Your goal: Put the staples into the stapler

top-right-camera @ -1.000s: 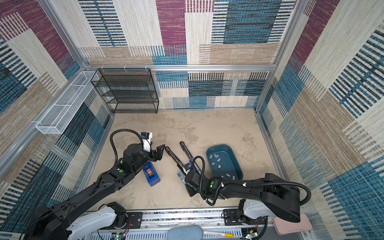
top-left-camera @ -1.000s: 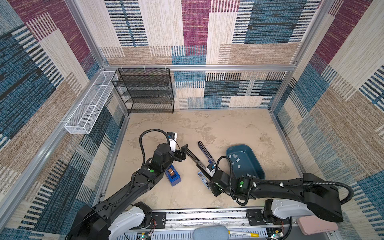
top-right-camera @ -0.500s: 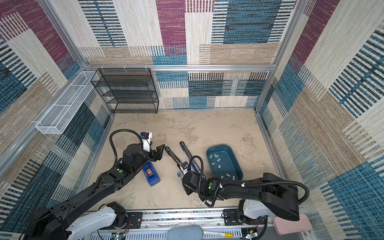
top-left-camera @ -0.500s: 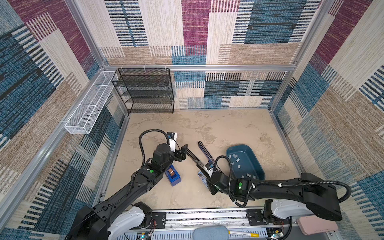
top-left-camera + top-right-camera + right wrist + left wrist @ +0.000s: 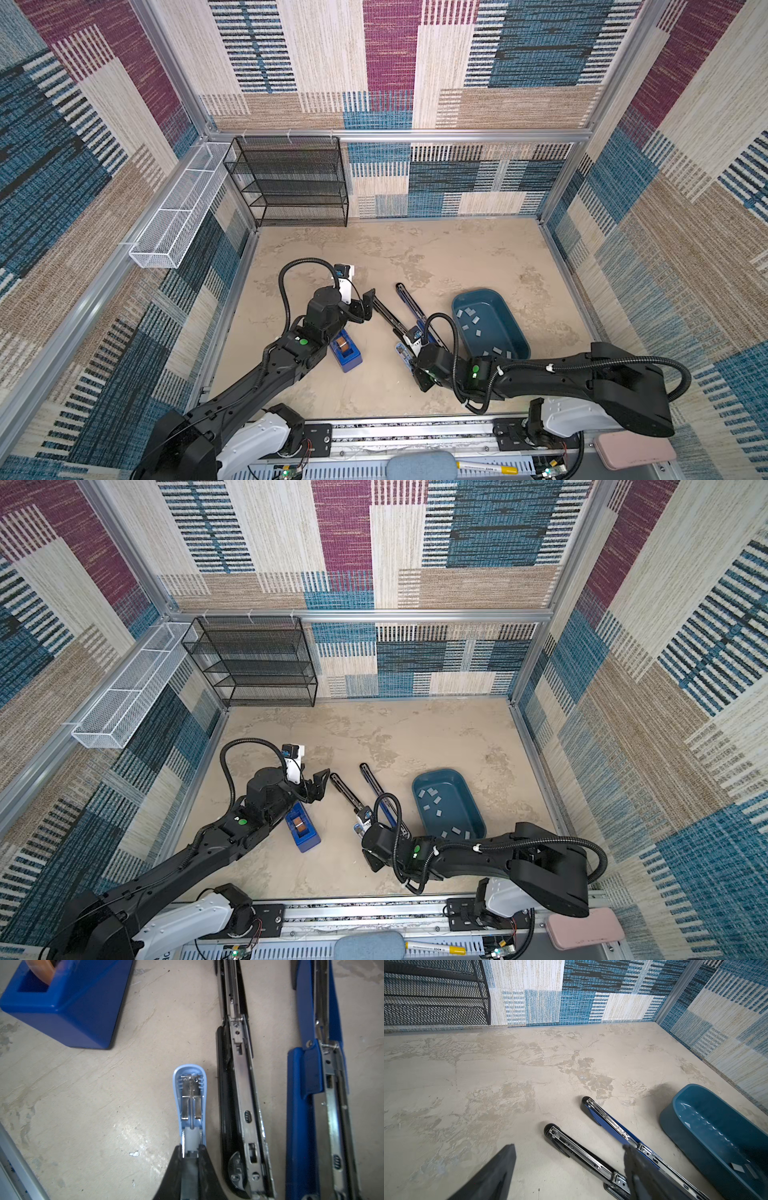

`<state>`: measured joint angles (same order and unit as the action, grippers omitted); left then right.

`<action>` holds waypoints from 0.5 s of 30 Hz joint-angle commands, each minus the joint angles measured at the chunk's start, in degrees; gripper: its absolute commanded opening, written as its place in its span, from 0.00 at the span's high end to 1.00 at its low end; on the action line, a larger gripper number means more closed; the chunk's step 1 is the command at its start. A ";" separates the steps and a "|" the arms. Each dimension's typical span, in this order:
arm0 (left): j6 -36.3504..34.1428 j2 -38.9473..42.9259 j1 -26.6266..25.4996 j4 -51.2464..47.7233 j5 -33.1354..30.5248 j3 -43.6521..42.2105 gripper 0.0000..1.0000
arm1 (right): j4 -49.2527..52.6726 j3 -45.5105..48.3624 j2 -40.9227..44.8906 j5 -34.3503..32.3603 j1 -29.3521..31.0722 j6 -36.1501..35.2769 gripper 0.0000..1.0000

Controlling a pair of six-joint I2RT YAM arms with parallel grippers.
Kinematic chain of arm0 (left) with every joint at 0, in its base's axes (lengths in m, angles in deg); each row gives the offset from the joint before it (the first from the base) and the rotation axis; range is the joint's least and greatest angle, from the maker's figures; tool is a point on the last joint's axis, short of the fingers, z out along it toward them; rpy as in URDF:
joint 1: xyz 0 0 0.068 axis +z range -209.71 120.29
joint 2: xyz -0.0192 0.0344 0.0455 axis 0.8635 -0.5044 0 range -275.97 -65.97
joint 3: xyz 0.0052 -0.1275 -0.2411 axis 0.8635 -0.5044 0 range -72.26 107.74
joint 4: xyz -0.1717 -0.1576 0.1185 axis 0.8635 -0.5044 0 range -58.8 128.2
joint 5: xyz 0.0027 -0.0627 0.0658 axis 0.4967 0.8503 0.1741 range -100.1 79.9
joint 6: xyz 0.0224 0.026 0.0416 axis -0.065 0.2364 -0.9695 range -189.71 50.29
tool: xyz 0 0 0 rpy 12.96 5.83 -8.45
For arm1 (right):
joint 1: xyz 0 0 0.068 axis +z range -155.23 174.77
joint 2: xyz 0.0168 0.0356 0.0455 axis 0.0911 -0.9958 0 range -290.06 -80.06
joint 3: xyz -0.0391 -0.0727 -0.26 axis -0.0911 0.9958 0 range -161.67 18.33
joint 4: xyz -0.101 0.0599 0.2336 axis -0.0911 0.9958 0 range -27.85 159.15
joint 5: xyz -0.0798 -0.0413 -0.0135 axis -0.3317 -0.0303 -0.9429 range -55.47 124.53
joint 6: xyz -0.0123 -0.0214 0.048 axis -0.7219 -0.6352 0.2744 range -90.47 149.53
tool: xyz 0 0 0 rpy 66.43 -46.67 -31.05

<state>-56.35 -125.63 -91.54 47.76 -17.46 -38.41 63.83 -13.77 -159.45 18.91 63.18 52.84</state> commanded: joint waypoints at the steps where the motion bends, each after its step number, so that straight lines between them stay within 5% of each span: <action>1: 0.56 -0.11 0.03 2.10 -0.73 -0.03 0.15 | -1.58 0.28 -0.09 1.16 0.13 0.65 1.00; 15: 1.30 -0.82 0.03 2.43 0.16 0.04 0.15 | -0.89 0.19 -0.50 0.03 0.11 0.90 1.00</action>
<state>-56.33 -126.37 -91.54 47.79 -17.41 -38.41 63.72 -13.50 -159.93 19.46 63.18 53.08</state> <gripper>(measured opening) 0.849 0.145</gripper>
